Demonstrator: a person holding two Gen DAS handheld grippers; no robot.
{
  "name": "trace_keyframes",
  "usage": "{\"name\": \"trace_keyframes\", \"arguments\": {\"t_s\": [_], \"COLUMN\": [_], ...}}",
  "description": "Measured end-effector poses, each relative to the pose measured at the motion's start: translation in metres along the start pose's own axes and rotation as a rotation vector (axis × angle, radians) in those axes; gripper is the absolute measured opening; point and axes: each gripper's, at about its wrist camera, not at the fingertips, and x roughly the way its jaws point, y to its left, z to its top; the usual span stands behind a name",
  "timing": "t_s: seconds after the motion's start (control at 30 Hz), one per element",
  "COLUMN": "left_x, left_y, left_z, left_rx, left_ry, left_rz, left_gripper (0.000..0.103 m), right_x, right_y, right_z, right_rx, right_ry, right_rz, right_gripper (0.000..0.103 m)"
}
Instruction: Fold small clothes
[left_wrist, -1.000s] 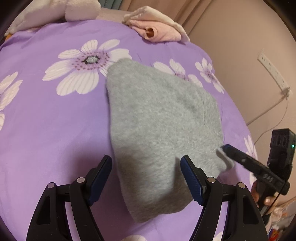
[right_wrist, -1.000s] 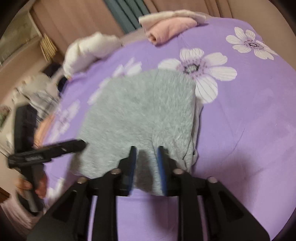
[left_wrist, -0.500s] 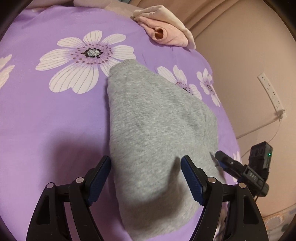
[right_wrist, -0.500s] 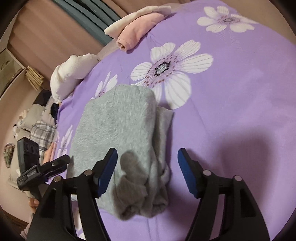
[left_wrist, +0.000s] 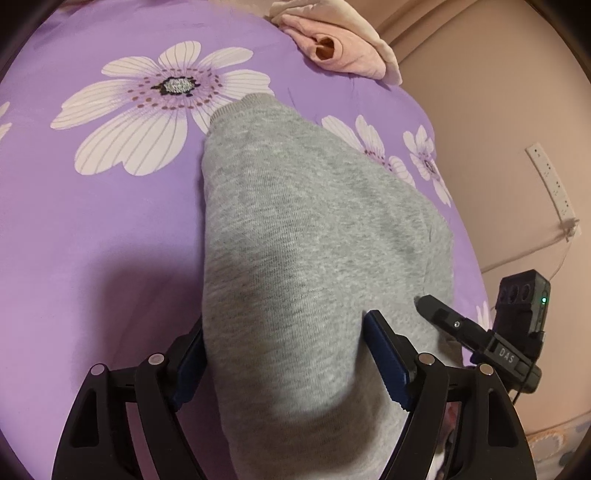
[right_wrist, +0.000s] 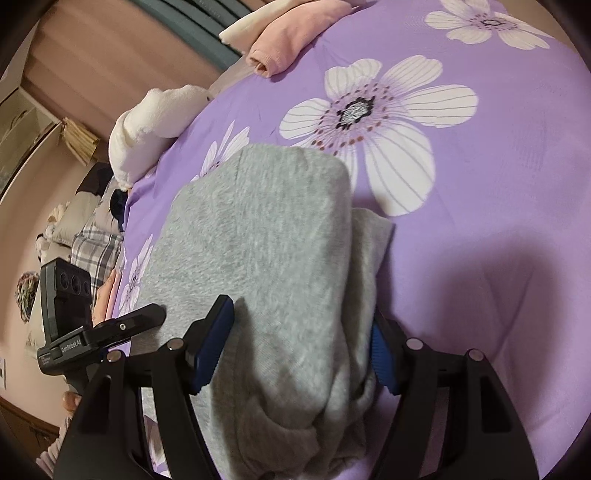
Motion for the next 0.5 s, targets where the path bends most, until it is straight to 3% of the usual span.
{"name": "trace_keyframes", "arguments": {"t_s": [0.17, 0.37, 0.5], "left_x": [0.007, 0.006, 0.003], "left_y": [-0.002, -0.009, -0.013], "left_z": [0.0, -0.002, -0.003], "left_rx": [0.002, 0.039, 0.074], "left_ry": [0.002, -0.024, -0.04], "left_rz": [0.005, 0.043, 0.073], "left_gripper": [0.08, 0.079, 0.072], "right_x": [0.006, 0.005, 0.0], "right_y": [0.003, 0.012, 0.027], "right_z": [0.002, 0.0, -0.003], "right_rx": [-0.026, -0.078, -0.147], "right_ry": [-0.008, -0.036, -0.066], "right_rz": [-0.004, -0.053, -0.106], "right_gripper": [0.066, 0.044, 0.033]}}
